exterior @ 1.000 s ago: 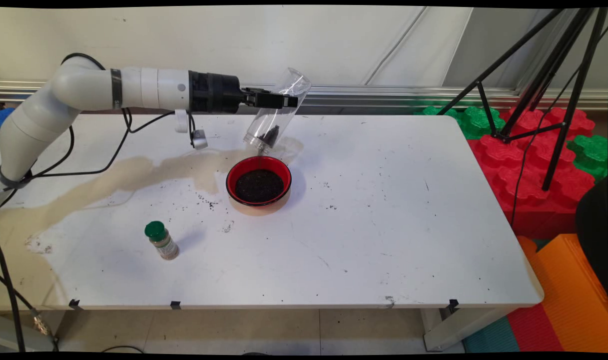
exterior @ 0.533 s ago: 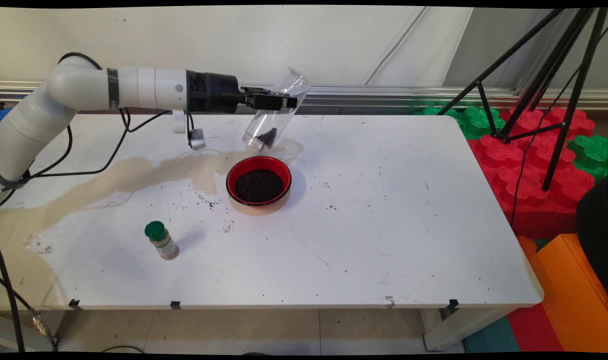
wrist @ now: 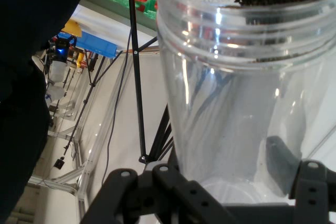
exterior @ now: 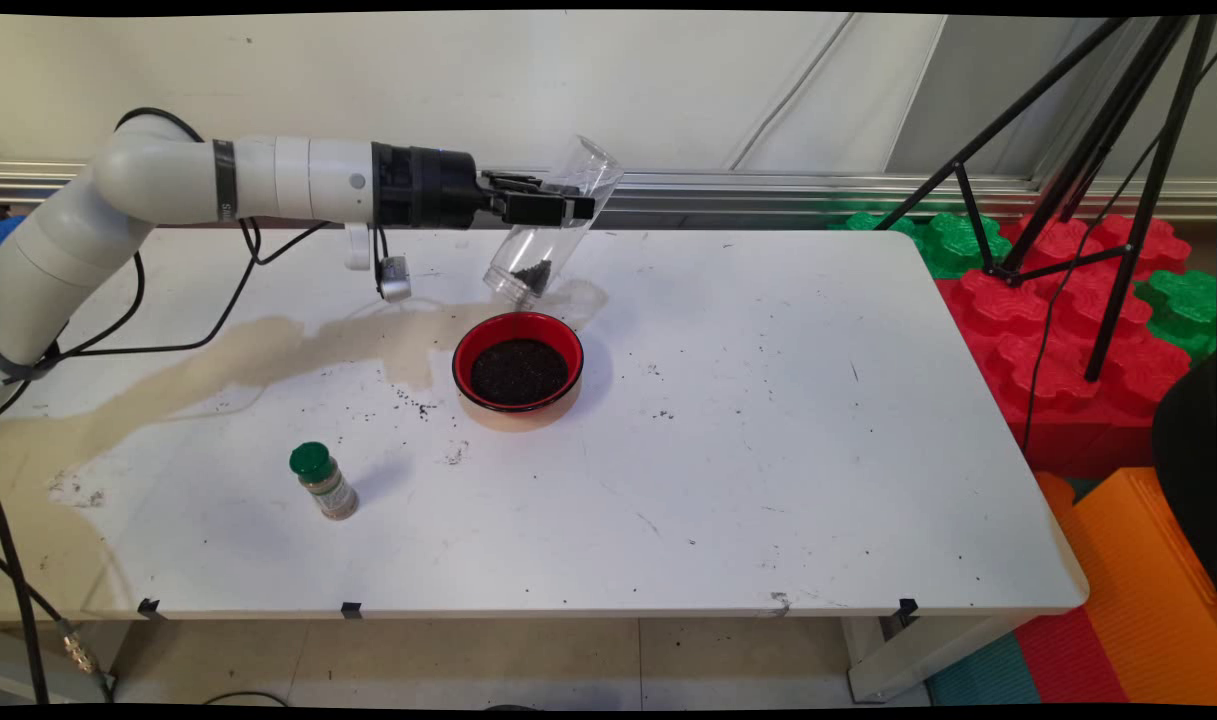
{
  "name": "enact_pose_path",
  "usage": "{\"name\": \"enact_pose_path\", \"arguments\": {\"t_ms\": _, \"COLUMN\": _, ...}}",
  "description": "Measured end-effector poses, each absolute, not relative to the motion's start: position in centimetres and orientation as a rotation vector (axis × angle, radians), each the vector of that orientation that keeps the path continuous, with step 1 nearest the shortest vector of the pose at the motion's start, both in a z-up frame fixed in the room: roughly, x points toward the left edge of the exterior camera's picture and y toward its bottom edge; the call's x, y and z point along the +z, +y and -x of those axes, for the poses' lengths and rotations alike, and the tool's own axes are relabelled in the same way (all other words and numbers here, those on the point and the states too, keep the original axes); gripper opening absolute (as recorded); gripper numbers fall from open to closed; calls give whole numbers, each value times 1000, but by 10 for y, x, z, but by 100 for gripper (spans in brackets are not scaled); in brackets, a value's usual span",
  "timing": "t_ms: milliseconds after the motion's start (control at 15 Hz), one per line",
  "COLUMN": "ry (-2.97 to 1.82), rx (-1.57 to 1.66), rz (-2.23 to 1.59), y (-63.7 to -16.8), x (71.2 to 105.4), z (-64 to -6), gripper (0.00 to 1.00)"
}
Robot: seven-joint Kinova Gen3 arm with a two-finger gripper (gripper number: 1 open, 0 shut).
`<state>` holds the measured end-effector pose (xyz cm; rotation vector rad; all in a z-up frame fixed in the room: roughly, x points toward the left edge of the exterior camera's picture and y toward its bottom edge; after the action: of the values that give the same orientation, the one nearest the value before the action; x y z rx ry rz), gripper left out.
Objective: Pour the black seasoning powder in the red bowl
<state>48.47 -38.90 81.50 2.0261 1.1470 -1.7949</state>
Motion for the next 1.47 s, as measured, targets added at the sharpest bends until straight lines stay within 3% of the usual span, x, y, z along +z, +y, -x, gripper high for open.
{"name": "enact_pose_path", "arguments": {"t_ms": 1467, "ry": 962, "rx": -1806, "rz": -1972, "y": -382, "x": 821, "z": -482, "gripper": 0}}
